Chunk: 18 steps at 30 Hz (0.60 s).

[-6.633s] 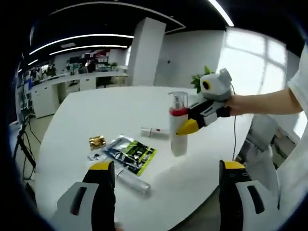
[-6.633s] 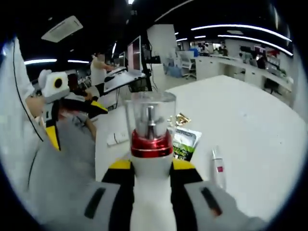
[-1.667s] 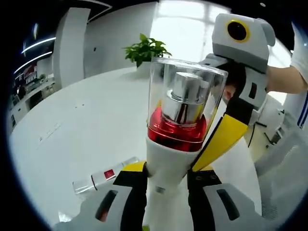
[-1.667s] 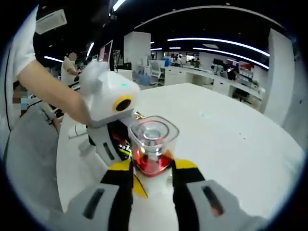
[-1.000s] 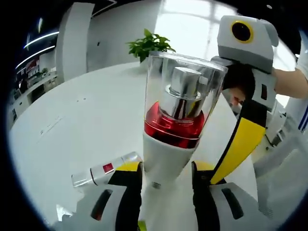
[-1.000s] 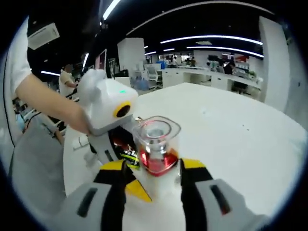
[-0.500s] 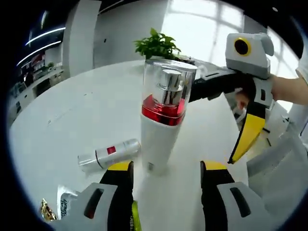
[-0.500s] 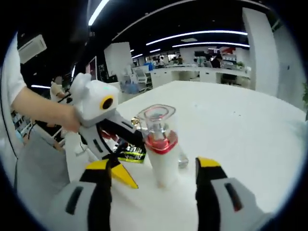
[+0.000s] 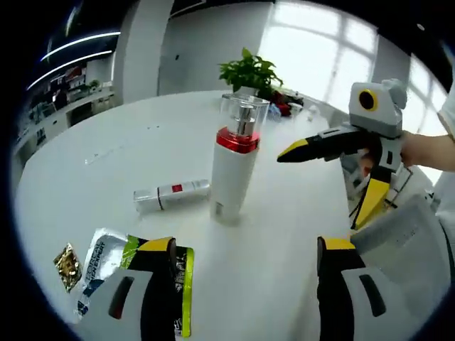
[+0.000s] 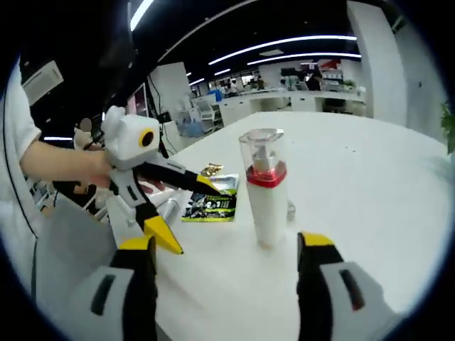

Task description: Arrange the skincare products in the storage area until every visible bottle or jar stands upright without overlapping.

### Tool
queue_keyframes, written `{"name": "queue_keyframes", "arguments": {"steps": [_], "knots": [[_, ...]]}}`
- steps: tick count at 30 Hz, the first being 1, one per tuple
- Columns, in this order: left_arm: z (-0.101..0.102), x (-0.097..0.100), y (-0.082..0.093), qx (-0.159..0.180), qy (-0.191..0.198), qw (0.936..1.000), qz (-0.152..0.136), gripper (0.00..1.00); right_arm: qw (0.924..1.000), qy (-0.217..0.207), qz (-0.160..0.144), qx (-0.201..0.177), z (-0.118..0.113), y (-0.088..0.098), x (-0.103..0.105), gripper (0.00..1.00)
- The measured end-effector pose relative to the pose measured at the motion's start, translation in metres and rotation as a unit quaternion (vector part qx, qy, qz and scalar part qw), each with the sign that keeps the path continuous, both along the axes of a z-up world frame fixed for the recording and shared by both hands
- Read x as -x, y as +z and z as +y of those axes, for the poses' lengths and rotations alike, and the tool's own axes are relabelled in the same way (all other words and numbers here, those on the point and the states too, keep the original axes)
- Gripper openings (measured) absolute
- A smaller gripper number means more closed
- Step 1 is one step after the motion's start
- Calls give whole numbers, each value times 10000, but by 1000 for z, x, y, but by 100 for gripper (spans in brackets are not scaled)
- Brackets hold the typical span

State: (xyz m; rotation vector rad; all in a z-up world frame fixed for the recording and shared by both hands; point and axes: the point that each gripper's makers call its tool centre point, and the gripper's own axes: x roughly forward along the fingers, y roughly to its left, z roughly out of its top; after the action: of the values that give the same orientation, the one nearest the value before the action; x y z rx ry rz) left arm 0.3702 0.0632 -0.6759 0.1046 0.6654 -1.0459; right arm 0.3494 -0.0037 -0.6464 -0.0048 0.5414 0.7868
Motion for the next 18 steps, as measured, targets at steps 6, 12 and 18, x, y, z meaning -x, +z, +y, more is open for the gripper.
{"name": "queue_keyframes", "arguments": {"steps": [6, 12, 18], "knots": [[14, 14, 6, 36, 209, 9998, 10, 85, 10000, -31, 8, 3, 0, 2, 14, 86], [31, 32, 11, 92, 468, 9988, 81, 89, 10000, 11, 55, 13, 2, 3, 30, 90], [52, 47, 18, 172, 758, 9969, 110, 92, 10000, -11, 21, -56, 4, 8, 42, 93]]}}
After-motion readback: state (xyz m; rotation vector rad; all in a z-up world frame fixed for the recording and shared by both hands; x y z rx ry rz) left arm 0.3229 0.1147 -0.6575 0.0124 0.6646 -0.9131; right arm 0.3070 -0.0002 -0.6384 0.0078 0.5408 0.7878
